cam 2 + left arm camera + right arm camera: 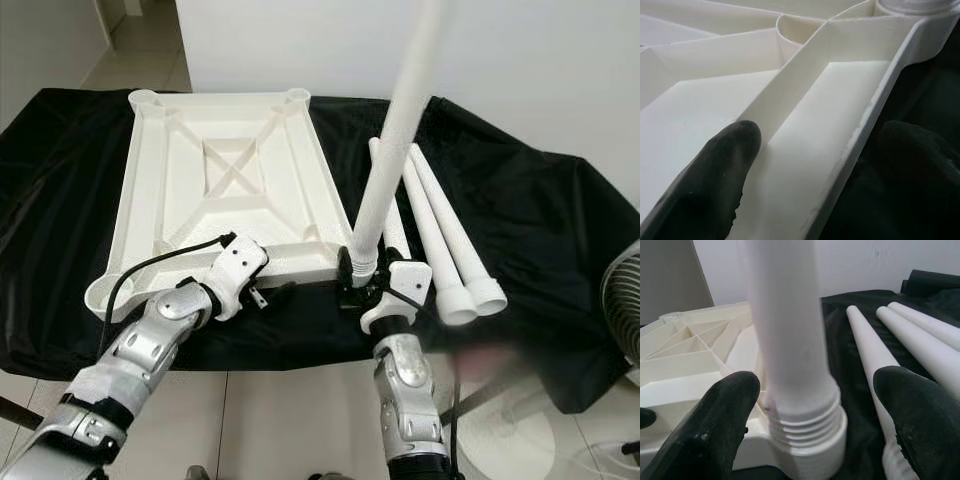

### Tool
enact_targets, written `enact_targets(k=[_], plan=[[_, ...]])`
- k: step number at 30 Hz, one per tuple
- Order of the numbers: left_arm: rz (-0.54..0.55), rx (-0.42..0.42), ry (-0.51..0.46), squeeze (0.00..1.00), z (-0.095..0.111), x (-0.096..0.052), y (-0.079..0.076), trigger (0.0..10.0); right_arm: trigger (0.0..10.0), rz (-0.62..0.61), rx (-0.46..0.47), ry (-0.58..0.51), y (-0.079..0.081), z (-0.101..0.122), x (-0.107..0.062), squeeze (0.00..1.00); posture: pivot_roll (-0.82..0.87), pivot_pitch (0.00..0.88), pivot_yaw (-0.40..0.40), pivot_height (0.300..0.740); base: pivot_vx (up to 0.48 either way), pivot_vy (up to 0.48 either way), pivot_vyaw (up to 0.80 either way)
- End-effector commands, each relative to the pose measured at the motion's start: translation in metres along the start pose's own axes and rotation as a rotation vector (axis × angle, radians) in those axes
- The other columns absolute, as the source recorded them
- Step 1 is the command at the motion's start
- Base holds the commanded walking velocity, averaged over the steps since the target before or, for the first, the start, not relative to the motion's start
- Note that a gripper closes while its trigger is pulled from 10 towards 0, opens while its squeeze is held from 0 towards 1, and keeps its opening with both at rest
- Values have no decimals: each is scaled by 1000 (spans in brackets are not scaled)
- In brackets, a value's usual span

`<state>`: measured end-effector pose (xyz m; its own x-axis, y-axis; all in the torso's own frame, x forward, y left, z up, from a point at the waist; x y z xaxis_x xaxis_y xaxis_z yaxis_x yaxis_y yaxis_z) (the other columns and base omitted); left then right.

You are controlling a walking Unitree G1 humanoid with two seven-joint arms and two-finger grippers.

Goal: Building children table

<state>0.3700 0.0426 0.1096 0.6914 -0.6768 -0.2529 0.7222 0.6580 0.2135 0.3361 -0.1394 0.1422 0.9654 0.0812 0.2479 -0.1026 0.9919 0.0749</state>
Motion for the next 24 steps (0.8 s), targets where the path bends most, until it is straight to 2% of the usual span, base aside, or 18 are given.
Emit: enact_targets(k=[1, 5, 6, 7, 8, 24], plan=[[181, -52, 54, 0, -18, -6, 24, 10000, 10000, -9, -4, 0, -4, -1, -4, 0, -11, 70, -30, 740, 0, 0, 0], [190, -67, 53, 0, -18, -6, 26, 9922, 10000, -4, -1, 0, -3, -1, -5, 0, -12, 69, -28, 740, 0, 0, 0], [191, -70, 52, 0, -18, -6, 27, 1725, 10000, -2, -2, 0, -2, -1, -4, 0, -13, 68, -28, 740, 0, 0, 0], [191, -70, 52, 0, -18, -6, 27, 1725, 10000, -2, -2, 0, -2, -1, -4, 0, -13, 68, -28, 740, 0, 0, 0], [190, -75, 49, 0, -18, -6, 28, 0, 10000, 0, -2, 0, -2, -2, -4, 0, -13, 68, -28, 740, 0, 0, 0], [224, -92, 77, 0, -24, -8, 36, 0, 10000, 12, -20, 5, -5, -2, -2, 0, -17, 75, -34, 740, 0, 0, 0]])
Point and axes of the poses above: a point about 5 cm out from each wrist's last joint towards the gripper, its own x axis pointing out of the wrist towards the gripper, its own z axis along the axis of the wrist's last joint, y = z × x, the point moved 6 cm from there along x, pointing out of the wrist towards the gripper, and after that the axes turned 4 degrees about -x, right-handed, at the moved point
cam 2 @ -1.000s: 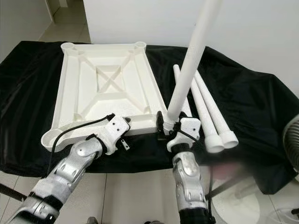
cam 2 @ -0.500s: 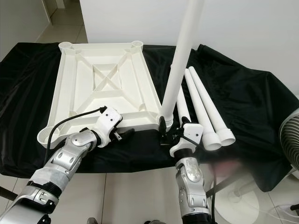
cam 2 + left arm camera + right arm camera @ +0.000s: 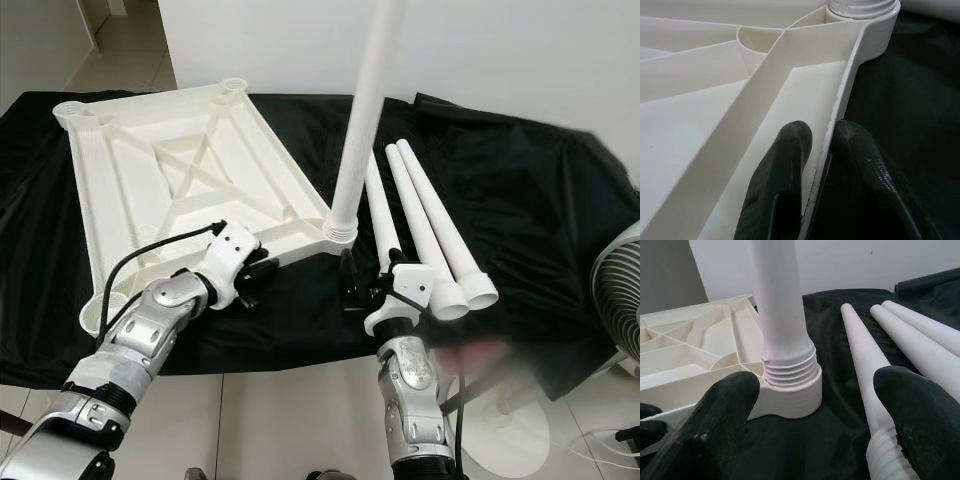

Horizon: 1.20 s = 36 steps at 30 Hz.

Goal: Building children table

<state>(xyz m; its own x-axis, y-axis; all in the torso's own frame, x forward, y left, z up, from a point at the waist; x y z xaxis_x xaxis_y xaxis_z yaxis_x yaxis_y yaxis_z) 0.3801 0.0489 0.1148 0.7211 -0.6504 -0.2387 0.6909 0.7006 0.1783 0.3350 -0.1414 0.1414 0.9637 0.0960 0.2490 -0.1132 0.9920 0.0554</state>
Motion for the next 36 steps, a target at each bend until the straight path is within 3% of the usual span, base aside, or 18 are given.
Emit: enact_targets(k=[1, 4, 5, 6, 7, 10, 11, 18, 19, 20, 24, 27, 32, 36], plan=[[192, -38, 87, 0, -27, -9, 26, 0, 10000, -3, -6, 6, -3, -2, -1, 0, -17, 75, -35, 740, 0, 0, 0], [199, -33, 95, 0, -29, -8, 27, 0, 10000, -3, -7, 7, -3, -3, -1, 0, -17, 75, -35, 740, 0, 0, 0], [209, -30, 101, 0, -30, -8, 28, 4000, 10000, -4, -8, 9, -3, -3, 0, 0, -18, 75, -34, 740, 0, 0, 0], [209, -30, 101, 0, -30, -8, 28, 4000, 10000, -4, -8, 9, -3, -3, 0, 0, -18, 75, -34, 740, 0, 0, 0], [214, -21, 107, 0, -30, -7, 28, 10000, 10000, -5, -10, 10, -4, -3, 0, 0, -19, 75, -33, 740, 0, 0, 0], [200, -53, 104, 27, -31, -6, 25, 10000, 10000, -7, -12, 12, -4, -4, 0, 0, -19, 75, -32, 740, 0, 0, 0], [192, -68, 99, 1000, -30, -5, 24, 10000, 10000, -8, -12, 13, -5, -4, 0, 0, -19, 74, -31, 740, 0, 0, 0], [168, -65, 75, 1000, -25, -4, 20, 10000, 10000, -10, -15, 16, -5, -5, -1, 0, -17, 69, -28, 740, 0, 0, 0], [133, -80, 29, 0, -14, -3, 16, 10000, 10000, -11, -15, 17, -5, -6, -1, 0, -16, 68, -28, 740, 0, 0, 0], [133, -80, 29, 0, -14, -3, 16, 10000, 10000, -11, -15, 17, -5, -6, -1, 0, -16, 68, -28, 740, 0, 0, 0], [48, -143, -117, 0, 18, -5, 11, 10000, 10000, -9, -16, 20, -5, -8, 0, 0, -12, 61, -28, 740, 0, 0, 0], [59, -210, -186, 0, 37, -8, 24, 10000, 10000, -7, -17, 23, -4, -10, 2, 0, -8, 54, -26, 740, 0, 0, 0], [75, -250, -244, 0, 54, -11, 39, 10000, 10000, -7, -18, 25, -4, -11, 3, 0, -5, 50, -25, 740, 0, 0, 0], [91, -209, -243, 0, 57, -12, 45, 10000, 10000, -7, -18, 26, -3, -12, 4, 0, -7, 50, -23, 740, 0, 0, 0]])
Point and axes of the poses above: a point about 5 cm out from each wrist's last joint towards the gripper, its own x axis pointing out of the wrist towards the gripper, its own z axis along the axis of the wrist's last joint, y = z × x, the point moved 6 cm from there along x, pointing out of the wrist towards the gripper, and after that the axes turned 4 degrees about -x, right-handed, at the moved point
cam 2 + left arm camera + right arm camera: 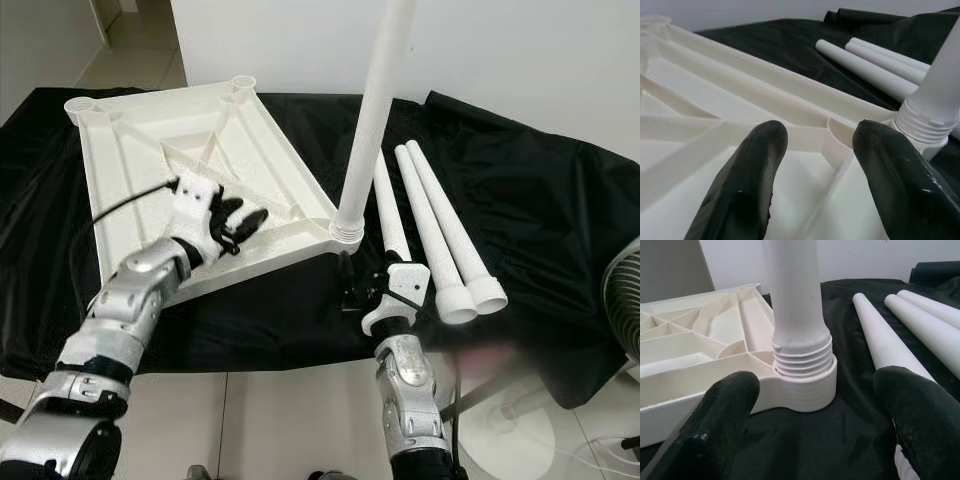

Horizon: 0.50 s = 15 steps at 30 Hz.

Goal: Building children table

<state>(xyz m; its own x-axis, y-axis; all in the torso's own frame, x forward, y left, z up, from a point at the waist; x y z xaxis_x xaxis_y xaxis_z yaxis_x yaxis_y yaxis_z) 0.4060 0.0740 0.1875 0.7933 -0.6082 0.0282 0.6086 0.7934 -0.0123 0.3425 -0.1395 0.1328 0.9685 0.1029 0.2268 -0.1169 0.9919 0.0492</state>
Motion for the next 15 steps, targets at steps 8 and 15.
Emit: enact_targets(k=[8, 15], plan=[[4, 34, 130, 1000, -25, 3, 5, 10000, 10000, -20, -14, 7, -4, -5, -2, 0, -9, 58, -16, 740, 0, 0, 0], [2, 115, 209, 0, -35, 7, 4, 10000, 10000, -32, -17, 9, -5, -7, -3, 0, -11, 61, -11, 740, 0, 0, 0]])
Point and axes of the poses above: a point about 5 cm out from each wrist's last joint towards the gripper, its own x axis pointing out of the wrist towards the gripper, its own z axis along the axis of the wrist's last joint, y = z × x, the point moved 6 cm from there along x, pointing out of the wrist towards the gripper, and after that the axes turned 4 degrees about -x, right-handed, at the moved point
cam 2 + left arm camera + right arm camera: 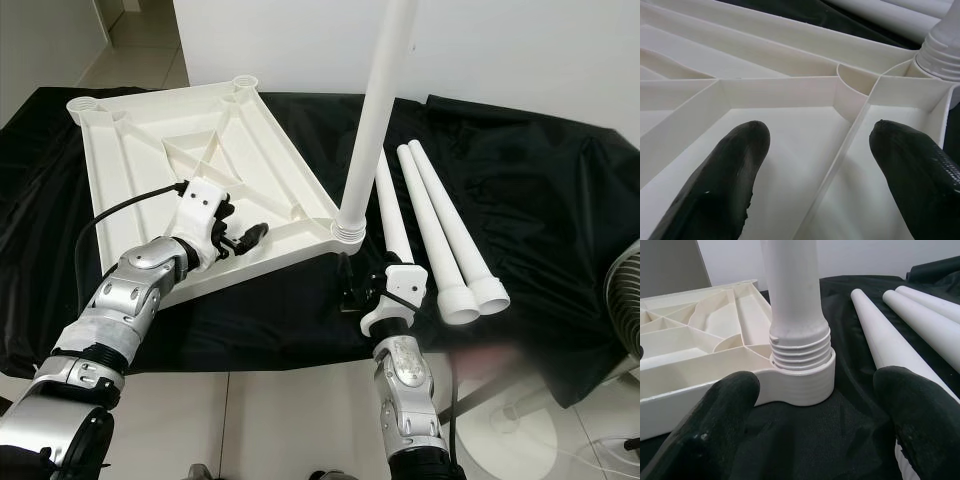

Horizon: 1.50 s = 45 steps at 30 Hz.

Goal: Building children table

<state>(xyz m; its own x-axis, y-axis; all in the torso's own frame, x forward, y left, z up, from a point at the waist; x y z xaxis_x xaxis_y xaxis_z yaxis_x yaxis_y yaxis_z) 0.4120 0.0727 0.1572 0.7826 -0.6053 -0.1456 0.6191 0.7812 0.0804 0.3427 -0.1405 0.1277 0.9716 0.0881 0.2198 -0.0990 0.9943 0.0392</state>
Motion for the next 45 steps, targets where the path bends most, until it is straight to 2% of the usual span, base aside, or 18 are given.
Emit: enact_targets(k=[1, 3, 5, 6, 7, 8, 10, 13, 15, 21, 23, 24, 25, 26, 27, 45], plan=[[12, 21, 36, 0, -4, 3, 0, 10000, 10000, -16, -4, 2, -4, -2, -2, 0, -11, 61, -11, 740, 0, 0, 0], [11, 18, 61, 0, -8, 4, 0, 10000, 10000, -20, -4, 4, -4, -3, -2, 0, -12, 63, -7, 740, 0, 0, 0], [24, 61, 121, 0, -17, 6, 2, 10000, 10000, -24, -4, 4, -5, -4, -3, 0, -12, 62, -6, 740, 0, 0, 0], [24, 61, 121, 0, -17, 6, 2, 10000, 10000, -24, -4, 4, -5, -4, -3, 0, -12, 62, -6, 740, 0, 0, 0], [54, 71, 167, 0, -24, 6, 6, 10000, 10000, -26, -5, 5, -5, -4, -3, 0, -15, 63, -4, 740, 0, 0, 0], [54, 71, 167, 0, -24, 6, 6, 10000, 10000, -26, -5, 5, -5, -4, -3, 0, -15, 63, -4, 740, 0, 0, 0], [89, 42, 235, 0, -34, 8, 12, 10000, 10000, -31, -7, 6, -5, -4, -2, 0, -17, 64, -5, 740, 0, 0, 0], [103, 42, 257, 0, -36, 9, 14, 10000, 10000, -32, -7, 6, -6, -4, -2, 0, -17, 65, -5, 740, 0, 0, 0], [143, 53, 305, 0, -40, 10, 20, 10000, 10000, -33, -10, 7, -6, -4, -2, 0, -19, 65, -6, 740, 0, 0, 0], [183, 20, 331, 0, -40, 11, 28, 10000, 10000, -35, -14, 8, -6, -5, -2, 0, -22, 65, -3, 740, 0, 0, 0], [194, 19, 341, 0, -40, 11, 30, 9725, 10000, -36, -14, 9, -5, -5, -2, 0, -23, 65, 1, 740, 0, 0, 0], [205, 17, 345, 0, -40, 11, 32, 9216, 10000, -37, -14, 9, -5, -5, -2, 0, -23, 65, 1, 740, 0, 0, 0], [205, 17, 345, 0, -40, 11, 32, 9216, 10000, -37, -14, 9, -5, -5, -2, 0, -23, 65, 1, 740, 0, 0, 0], [212, 22, 343, 0, -39, 11, 34, 1098, 10000, -38, -13, 10, -5, -6, -2, 0, -25, 65, 5, 740, 0, 0, 0], [216, 26, 334, 0, -38, 11, 36, 0, 10000, -41, -12, 11, -5, -6, -2, 0, -25, 64, 9, 740, 0, 0, 0], [272, 64, 313, 0, -30, 10, 47, 0, 10000, -50, -11, 11, -2, -9, 1, 0, -24, 37, 20, 740, 0, 0, 0]])
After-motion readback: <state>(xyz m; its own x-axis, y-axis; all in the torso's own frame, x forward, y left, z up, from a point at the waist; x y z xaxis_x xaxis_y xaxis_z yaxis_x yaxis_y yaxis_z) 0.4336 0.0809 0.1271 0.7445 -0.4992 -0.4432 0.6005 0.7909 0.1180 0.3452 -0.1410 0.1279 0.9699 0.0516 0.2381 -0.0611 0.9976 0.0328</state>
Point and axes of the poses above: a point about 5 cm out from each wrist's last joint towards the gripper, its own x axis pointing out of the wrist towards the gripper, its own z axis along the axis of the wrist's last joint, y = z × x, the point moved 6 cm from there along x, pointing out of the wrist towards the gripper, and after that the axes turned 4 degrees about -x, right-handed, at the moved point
